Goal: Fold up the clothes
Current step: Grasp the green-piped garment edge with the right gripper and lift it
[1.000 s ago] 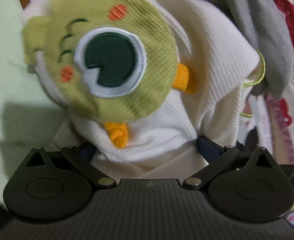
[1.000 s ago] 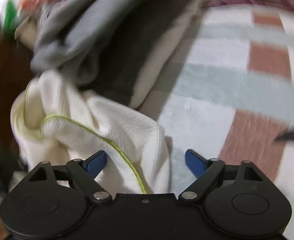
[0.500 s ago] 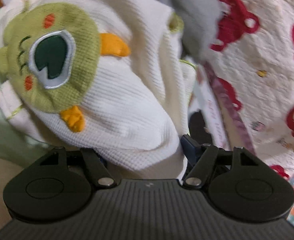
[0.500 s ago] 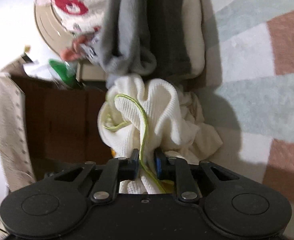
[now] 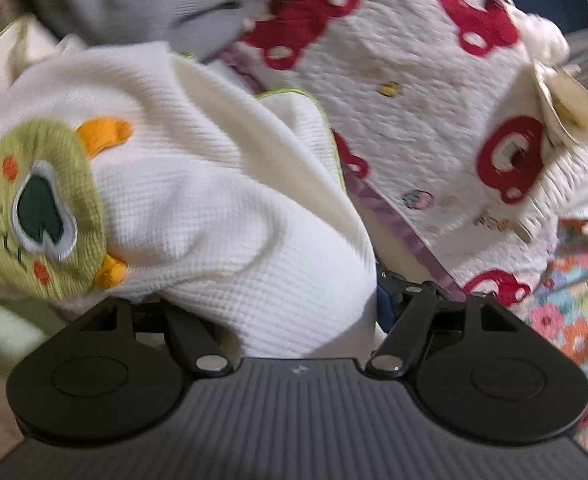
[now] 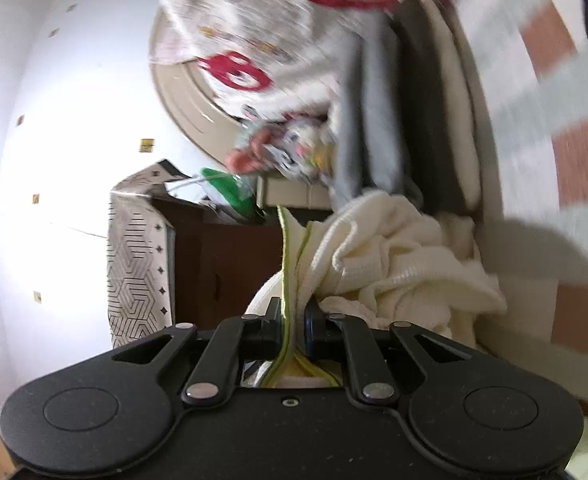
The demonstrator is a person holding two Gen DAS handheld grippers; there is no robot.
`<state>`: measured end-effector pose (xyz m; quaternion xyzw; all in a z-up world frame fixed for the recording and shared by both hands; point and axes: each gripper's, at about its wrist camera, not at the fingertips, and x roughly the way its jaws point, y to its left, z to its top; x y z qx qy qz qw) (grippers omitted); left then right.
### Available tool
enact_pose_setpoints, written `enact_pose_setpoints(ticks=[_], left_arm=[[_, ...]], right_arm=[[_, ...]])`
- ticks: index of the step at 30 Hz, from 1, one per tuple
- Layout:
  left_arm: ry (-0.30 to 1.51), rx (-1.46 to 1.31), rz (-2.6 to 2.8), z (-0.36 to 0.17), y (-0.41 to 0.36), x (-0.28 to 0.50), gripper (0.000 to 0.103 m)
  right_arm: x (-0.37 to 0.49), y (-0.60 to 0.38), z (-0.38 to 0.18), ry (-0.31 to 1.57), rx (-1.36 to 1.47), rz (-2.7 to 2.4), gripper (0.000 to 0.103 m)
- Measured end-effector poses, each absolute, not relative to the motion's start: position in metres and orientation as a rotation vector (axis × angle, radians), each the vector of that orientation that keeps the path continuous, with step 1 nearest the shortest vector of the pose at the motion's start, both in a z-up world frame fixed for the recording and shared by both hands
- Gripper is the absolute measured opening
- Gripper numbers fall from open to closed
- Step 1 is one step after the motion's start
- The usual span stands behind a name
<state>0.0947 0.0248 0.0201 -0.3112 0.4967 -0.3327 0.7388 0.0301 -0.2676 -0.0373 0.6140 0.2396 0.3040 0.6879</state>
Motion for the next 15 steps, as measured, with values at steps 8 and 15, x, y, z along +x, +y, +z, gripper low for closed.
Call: enact_pose_setpoints(ticks=[8, 15], left_arm=[[1.056, -0.572, -0.903, 0.074, -0.066, 0.094, 0.068], [1.038, -0.528, -1.067, 0.106, -0.153, 0.088, 0.068]], right_arm=[[0.007, -0.345, 0.023, 0.366, 1.260, 0.611, 0.014], [-0.027, -0.422, 0.072, 0.274, 1.086, 0.465, 0.014]])
